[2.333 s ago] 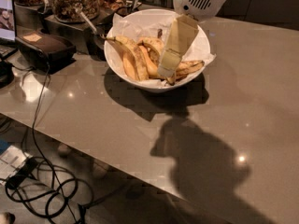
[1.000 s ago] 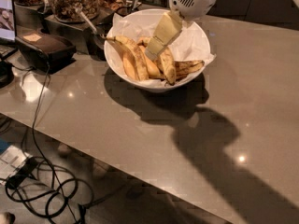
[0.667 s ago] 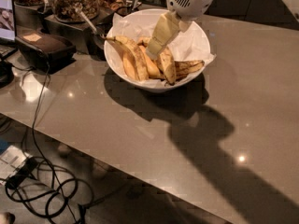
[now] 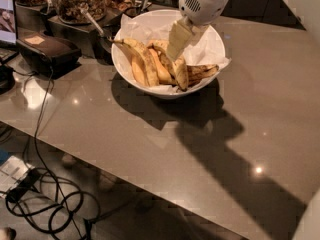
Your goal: Pick banana from white bowl
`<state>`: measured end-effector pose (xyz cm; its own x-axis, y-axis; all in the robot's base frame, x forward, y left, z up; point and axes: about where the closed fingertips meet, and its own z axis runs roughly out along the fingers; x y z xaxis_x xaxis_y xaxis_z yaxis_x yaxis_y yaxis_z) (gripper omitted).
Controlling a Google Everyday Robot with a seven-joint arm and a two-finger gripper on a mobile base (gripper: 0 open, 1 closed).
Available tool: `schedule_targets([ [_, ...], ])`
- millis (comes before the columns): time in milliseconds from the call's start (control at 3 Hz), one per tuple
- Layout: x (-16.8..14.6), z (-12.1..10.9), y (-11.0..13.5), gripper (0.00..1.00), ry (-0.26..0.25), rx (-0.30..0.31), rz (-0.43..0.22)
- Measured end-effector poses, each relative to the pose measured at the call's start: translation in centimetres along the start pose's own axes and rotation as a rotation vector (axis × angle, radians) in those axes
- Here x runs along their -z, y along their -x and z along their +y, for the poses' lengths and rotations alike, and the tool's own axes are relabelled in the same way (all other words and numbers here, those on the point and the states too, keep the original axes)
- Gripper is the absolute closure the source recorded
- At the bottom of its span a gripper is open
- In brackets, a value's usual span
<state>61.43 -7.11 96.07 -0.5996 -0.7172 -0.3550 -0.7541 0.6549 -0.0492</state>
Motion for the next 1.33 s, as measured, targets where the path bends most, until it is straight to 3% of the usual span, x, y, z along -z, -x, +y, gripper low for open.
schedule_targets([
  [667,-1.2,-1.1,0.2,0.38,-0.019,-0.020,0.045],
  [1333,-2.4,0.2,1.8,0.41,-0.015,0.038,0.074],
])
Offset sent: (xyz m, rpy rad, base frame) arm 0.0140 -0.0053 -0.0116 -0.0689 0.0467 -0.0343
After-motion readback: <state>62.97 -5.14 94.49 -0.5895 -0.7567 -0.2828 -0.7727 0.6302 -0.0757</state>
